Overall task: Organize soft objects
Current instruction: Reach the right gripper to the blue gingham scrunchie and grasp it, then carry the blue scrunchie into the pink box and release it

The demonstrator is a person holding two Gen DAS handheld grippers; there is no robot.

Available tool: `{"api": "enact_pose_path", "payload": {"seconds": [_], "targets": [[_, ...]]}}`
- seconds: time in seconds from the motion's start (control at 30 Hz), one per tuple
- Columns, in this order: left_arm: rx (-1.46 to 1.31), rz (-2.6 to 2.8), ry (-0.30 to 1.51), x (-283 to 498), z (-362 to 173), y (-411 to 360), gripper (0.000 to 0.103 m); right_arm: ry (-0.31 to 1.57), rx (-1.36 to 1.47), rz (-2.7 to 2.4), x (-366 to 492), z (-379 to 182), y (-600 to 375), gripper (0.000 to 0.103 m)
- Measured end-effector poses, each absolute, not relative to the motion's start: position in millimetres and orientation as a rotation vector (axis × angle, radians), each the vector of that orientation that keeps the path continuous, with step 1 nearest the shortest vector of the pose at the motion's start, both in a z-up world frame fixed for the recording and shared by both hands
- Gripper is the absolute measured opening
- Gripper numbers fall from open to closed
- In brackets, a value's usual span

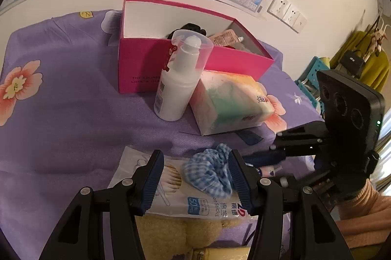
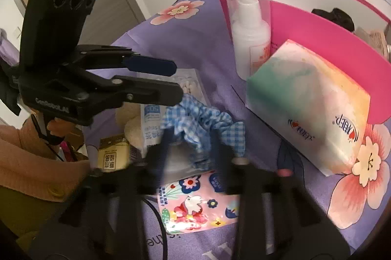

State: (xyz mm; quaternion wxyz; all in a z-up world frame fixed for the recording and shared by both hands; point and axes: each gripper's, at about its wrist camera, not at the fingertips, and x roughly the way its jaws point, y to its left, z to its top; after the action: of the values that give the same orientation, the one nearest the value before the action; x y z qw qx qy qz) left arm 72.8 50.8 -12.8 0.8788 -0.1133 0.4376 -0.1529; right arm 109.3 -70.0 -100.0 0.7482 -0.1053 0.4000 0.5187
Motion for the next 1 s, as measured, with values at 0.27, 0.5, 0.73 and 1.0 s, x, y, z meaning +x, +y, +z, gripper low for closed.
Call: {"api": "enact_pose_path", "payload": {"seconds": [0.27,0.5,0.73,1.0], "targets": [[-0.229,-0.419,0.888,69,-7,44,0.056,0.814,-0.078,1.149,110,-80,-106,0.01],[-0.156,-0.526,0.807,62,16,18,0.056,0.737,0.017,1.147,108,-50,-138,0.01],[-0.105,-0.561,0.717,78,48,-1,0.049,0.654,0.02,1.128,108,-17,-141,0.01],[-0.061,-0.54,0.652,102,80,-4,0.041,0.565,0.016,1.094,124,16,-146,0.01]]}}
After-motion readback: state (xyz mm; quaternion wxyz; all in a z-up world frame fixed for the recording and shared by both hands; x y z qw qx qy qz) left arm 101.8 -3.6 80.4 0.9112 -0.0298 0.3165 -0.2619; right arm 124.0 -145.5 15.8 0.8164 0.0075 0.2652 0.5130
